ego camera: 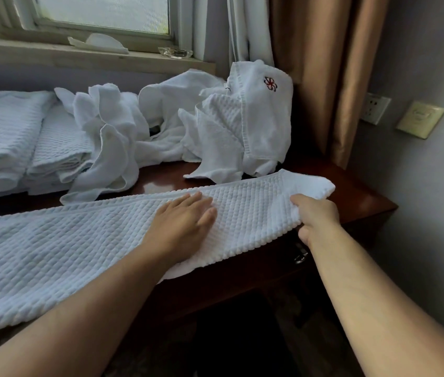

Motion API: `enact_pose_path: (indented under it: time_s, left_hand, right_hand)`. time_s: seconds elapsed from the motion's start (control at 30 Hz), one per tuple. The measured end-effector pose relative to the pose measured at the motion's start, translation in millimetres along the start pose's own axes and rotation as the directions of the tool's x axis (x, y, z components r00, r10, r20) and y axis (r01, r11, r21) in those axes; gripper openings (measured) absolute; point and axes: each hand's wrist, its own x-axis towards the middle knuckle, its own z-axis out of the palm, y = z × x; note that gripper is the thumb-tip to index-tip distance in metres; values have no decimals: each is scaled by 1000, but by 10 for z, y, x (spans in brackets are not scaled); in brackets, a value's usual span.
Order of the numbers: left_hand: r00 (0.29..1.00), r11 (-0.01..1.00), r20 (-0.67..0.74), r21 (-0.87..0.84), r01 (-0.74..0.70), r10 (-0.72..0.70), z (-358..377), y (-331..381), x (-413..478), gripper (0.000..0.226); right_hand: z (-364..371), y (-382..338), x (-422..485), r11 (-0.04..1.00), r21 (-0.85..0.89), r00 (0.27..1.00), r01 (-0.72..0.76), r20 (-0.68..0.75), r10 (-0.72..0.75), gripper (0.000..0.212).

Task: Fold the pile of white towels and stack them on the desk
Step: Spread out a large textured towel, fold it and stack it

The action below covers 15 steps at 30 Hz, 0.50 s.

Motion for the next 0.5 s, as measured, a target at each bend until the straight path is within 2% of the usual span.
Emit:
enact_pose_path:
  time_s: [0.07, 0.13, 0.2, 0.23, 0.27, 0.33, 0.4, 0.47, 0.5]
  left_hand:
    - [997, 952, -64, -305, 19, -41, -107, -24, 9, 45]
    - [984, 754, -35, -648, 111, -174, -252, -70, 34, 41]
    - [948, 454, 129, -853, 256, -292, -480, -140, 54, 51]
    - [924, 314, 228, -892, 324, -307, -601, -193, 52, 59]
    - [904, 229, 308, -896, 380, -296, -727, -262, 39, 68]
    - [883, 213, 398, -867, 450, -247, -935, -429, -9, 85]
    - [880, 211, 410, -862, 460, -241, -1099, -602, -117, 84]
    - [882, 208, 372, -875, 437, -290, -1212, -739, -274, 56]
    - [881, 259, 327, -868, 423, -342, -1251, -817, -348, 38]
  right_hand:
    - [71, -22, -124, 984, -33, 985, 172, 18, -172, 13]
    - [168, -100, -334, 903, -139, 913, 407, 92, -397, 8]
    - [306, -197, -625, 720, -258, 765, 644, 235, -600, 15]
    - [392, -229, -789, 613, -276, 672, 741, 322, -667, 22]
    - [493, -243, -972, 511, -263, 574, 818, 415, -705, 25]
    - [696, -191, -1319, 296, -223, 370, 929, 609, -702, 16]
    - [911, -46, -1614, 75, -190, 196, 979, 775, -601, 23]
    - [1117, 116, -1847, -64, -157, 107, 985, 868, -485, 18]
    - [1208, 180, -1947, -101, -140, 80, 985, 888, -454, 15]
